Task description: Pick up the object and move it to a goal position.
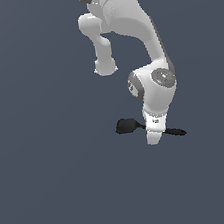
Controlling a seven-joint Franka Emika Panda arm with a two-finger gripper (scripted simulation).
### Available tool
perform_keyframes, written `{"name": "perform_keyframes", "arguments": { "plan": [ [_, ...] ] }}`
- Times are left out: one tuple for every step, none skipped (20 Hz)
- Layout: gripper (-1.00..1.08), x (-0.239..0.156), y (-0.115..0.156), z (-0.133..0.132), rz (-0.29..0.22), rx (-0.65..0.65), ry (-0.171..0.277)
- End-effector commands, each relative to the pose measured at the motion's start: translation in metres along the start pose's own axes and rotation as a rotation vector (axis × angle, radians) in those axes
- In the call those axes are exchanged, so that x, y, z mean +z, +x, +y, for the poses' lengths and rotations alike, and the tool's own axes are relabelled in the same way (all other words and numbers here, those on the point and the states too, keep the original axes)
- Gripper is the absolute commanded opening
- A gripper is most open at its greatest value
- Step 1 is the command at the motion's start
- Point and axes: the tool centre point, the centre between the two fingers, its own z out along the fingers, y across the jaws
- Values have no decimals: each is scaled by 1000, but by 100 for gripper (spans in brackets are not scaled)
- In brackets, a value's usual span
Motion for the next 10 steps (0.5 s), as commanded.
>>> {"name": "perform_keyframes", "arguments": {
  "plan": [
    [-100, -7, 21, 6, 0, 2, -1],
    [-100, -10, 29, 8, 0, 2, -1],
    [-100, -12, 37, 10, 0, 2, -1],
    [-100, -14, 44, 11, 0, 2, -1],
    [-100, -16, 51, 13, 0, 2, -1],
    [-100, -18, 58, 15, 0, 2, -1],
    [-100, -20, 64, 17, 0, 2, -1],
    [-100, -22, 69, 18, 0, 2, -1],
    [-100, -23, 74, 20, 0, 2, -1],
    [-100, -24, 79, 21, 0, 2, -1]
  ]
}}
